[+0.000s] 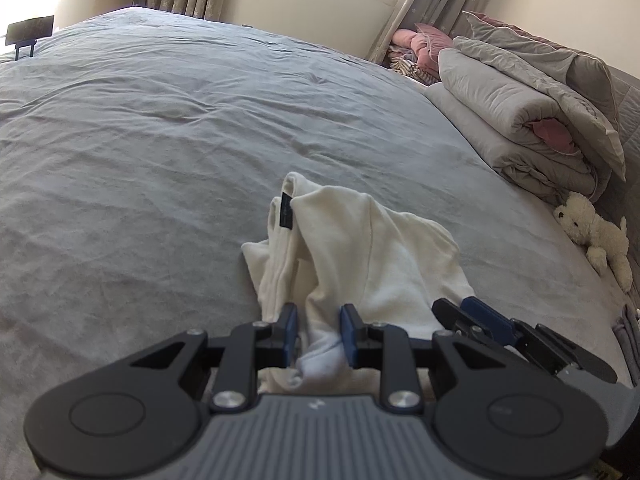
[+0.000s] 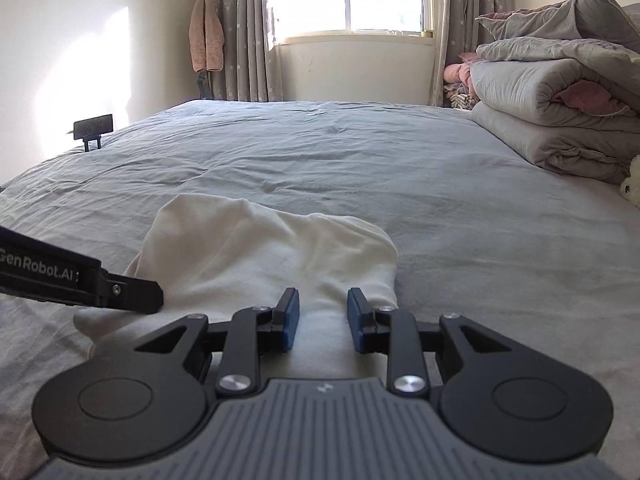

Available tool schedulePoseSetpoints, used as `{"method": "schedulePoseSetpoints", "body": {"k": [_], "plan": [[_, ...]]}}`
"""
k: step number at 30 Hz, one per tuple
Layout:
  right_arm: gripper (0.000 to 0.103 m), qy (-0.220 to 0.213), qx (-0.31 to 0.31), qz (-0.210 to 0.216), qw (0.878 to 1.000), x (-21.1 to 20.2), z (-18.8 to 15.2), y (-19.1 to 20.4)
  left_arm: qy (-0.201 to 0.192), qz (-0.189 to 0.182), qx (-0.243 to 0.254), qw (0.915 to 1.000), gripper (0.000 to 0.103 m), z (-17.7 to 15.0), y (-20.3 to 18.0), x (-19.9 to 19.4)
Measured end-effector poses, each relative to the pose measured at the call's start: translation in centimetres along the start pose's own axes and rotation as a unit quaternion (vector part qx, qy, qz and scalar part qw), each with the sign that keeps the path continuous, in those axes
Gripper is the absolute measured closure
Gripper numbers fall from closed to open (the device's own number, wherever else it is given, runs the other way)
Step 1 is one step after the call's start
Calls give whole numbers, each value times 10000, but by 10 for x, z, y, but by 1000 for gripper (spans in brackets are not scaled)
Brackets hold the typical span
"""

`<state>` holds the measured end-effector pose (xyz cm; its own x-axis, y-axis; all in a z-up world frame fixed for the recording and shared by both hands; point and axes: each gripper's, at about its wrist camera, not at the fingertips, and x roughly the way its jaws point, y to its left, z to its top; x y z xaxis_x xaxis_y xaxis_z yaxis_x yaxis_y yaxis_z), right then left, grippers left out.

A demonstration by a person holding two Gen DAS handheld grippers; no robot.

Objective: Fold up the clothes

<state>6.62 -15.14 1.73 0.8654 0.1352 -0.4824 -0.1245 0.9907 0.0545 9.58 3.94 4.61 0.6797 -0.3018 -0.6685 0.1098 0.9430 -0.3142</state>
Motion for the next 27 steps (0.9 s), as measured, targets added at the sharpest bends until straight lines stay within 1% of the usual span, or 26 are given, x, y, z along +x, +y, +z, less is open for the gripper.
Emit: {"method": "schedulePoseSetpoints", "body": {"k": [6,11,24,27], "plan": [[74,-21,50,-32,10000,-17,-9,4,33,-16,-45,10000,77,1,1,0],[74,-32,8,-84,10000,-28,-18,7,91,-107,-211,9997,77,3,6,1],[74,120,29,-197,9997,-37,-31,10,81,-93,-204,9997,77,3,6,1],[74,138,449,-87,9989,-40,-29,-2,97,-127,-264,9995,77,4,8,1]]}}
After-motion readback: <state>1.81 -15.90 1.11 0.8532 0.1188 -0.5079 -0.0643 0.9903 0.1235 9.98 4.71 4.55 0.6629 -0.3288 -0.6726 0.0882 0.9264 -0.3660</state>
